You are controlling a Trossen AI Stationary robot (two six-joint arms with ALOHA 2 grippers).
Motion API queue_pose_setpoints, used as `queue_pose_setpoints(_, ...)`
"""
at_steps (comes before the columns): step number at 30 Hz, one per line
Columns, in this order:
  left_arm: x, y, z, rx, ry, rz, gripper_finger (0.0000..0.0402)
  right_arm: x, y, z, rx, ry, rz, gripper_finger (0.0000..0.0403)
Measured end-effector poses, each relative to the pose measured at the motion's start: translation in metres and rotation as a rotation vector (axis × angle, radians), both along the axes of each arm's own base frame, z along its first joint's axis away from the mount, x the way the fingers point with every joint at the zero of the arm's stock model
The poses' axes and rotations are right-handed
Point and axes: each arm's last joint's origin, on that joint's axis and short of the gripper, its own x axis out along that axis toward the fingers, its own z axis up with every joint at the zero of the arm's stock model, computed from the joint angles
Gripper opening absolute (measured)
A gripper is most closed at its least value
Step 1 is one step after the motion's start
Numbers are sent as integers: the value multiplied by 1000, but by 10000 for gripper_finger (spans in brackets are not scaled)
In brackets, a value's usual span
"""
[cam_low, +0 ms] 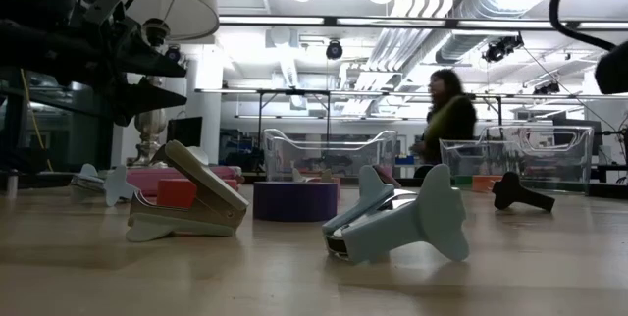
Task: Pick and place Stapler, Stapler remover, tape
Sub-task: Put the red stapler into the bottom transparent bin
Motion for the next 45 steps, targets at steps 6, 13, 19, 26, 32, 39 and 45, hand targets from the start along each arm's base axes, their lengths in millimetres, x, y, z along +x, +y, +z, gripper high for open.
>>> queue_pose_setpoints(6, 0, 0, 0, 0, 0, 0, 260, 9, 12, -18, 23, -10, 8, 377)
queue_pose_setpoints(13, 0, 0, 0, 0, 0, 0, 260, 15, 15, -32, 0, -13, 22, 369)
queue_pose_setpoints(19, 0, 0, 0, 0, 0, 0, 260, 15, 12, -32, -34, -10, 24, 342)
queue_pose_setpoints(26, 0, 0, 0, 0, 0, 0, 260, 16, 11, -33, -60, -33, 46, 277)
queue_pose_setpoints(32, 0, 0, 0, 0, 0, 0, 260, 17, 9, -34, -67, -46, 97, 218)
queue_pose_setpoints(39, 0, 0, 0, 0, 0, 1, 260, 16, 3, -42, -23, -73, 155, 206)
queue_pose_setpoints(45, 0, 0, 0, 0, 0, 0, 260, 17, 2, -37, -21, -115, 204, 205)
